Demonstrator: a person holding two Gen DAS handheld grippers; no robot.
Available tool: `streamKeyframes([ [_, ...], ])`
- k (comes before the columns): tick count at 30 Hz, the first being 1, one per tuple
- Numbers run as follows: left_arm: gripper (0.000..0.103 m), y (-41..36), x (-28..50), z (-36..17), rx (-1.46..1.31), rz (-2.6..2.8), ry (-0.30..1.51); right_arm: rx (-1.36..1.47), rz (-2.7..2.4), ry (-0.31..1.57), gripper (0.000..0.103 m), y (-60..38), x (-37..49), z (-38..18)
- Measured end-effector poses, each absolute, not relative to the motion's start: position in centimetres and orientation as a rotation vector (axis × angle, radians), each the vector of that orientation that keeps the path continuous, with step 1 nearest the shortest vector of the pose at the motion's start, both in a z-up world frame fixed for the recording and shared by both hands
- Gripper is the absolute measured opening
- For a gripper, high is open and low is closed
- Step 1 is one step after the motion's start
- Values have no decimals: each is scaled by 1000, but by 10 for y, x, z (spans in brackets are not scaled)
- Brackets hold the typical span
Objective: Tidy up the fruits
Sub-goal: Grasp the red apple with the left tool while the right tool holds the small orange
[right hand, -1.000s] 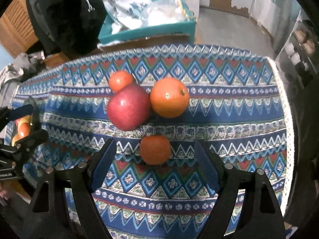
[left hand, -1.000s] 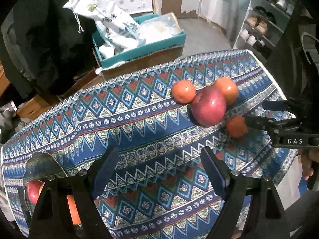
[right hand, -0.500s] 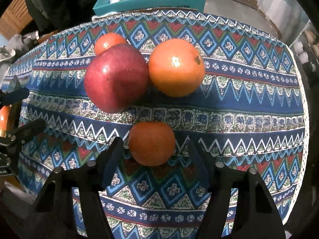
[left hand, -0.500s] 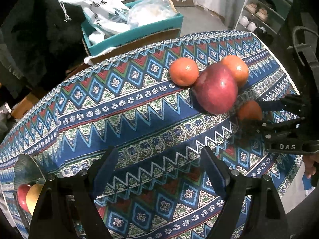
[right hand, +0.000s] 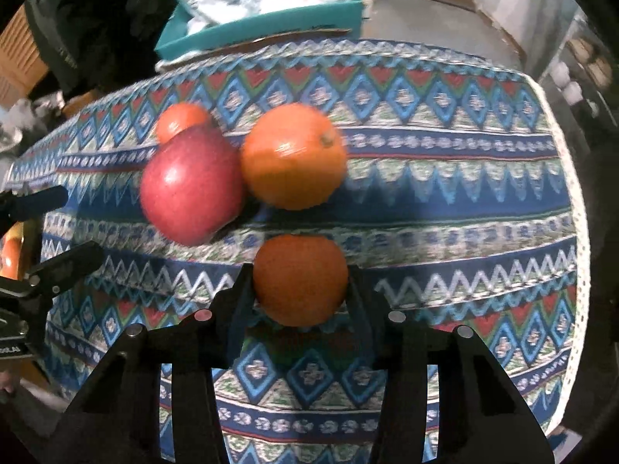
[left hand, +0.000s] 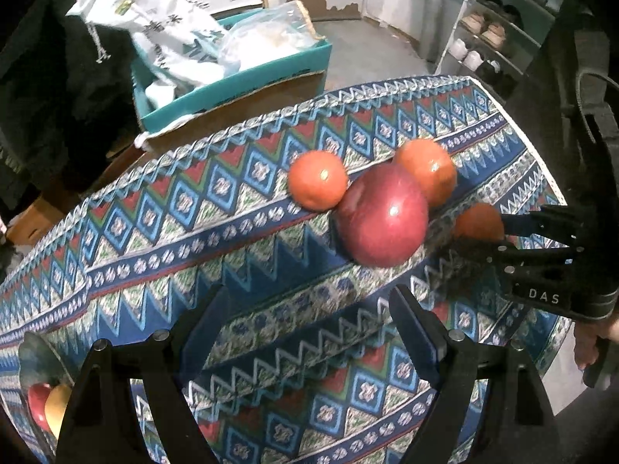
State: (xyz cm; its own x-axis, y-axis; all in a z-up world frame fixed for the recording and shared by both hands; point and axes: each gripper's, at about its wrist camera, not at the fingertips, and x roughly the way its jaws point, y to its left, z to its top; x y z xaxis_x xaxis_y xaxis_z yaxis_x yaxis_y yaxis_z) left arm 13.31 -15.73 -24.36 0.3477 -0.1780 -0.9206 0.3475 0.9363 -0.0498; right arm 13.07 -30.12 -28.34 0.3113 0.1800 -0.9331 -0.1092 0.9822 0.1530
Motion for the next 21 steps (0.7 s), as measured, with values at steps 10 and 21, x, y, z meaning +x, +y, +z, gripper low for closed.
streamKeyframes([
  [10,86,-182,151,-253,165,-400,1173,114,113,1212,45,-337,134,-274],
  [21,86,-216,156,-275,296,-424,1175,144,98,1207,46,-345,133,-268],
])
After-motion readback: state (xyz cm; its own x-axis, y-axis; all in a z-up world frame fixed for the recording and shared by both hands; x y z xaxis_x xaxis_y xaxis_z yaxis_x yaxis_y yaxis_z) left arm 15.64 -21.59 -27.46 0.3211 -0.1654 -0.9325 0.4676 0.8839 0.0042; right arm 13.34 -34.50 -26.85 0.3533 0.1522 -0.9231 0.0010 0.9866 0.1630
